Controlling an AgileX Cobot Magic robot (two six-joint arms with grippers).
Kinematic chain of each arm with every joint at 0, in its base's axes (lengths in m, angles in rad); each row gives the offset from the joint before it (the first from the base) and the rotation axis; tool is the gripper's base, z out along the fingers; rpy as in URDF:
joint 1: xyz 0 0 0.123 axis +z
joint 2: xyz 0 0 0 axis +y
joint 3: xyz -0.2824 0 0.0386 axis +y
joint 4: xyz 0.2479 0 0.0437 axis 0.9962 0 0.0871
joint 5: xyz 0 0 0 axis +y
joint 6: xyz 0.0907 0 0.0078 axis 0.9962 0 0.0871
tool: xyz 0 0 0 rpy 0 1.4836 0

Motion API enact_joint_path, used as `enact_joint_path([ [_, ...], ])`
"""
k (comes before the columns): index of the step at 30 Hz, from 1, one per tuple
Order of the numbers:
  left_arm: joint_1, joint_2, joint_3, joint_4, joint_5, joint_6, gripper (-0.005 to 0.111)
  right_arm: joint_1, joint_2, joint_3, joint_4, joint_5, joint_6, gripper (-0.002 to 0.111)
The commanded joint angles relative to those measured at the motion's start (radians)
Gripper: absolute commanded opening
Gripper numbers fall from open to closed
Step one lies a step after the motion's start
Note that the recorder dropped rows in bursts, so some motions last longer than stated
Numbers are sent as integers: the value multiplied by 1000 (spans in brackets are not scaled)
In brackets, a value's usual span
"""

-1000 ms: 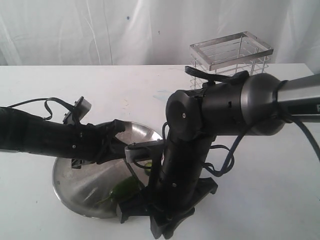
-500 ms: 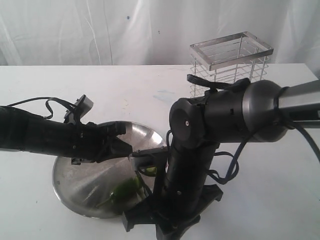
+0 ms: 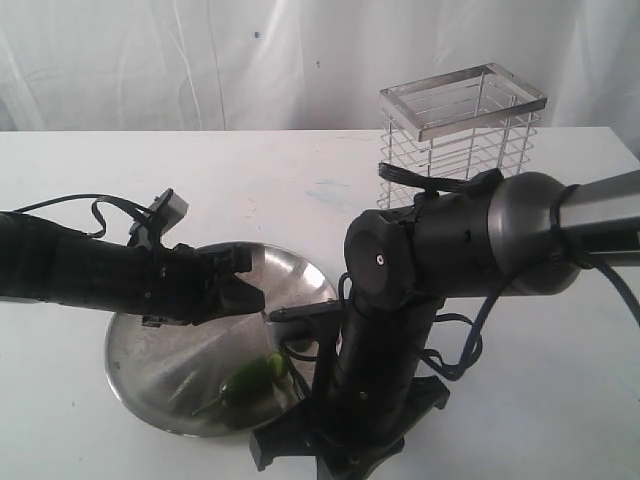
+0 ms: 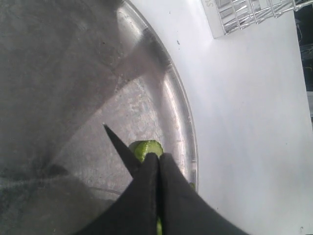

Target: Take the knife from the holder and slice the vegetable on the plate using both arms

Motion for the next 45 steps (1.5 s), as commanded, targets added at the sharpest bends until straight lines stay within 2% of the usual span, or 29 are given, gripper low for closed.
enact_joint_path([
  [1,4,-9,-3,-22,9,7,0,0,-4,4,3,-5,-25,0],
  [12,4,-9,-91,-22,26,34,0,0,-39,4,11,-10,-44,0],
  [26,4,-9,-91,-22,26,47,0,48,-40,4,29,-6,-41,0],
  [34,4,-9,-91,-22,42,47,0,48,-40,4,-42,-74,51,0],
  [45,4,-9,-91,-20,55,55,0,48,-21,4,-40,-68,53,0],
])
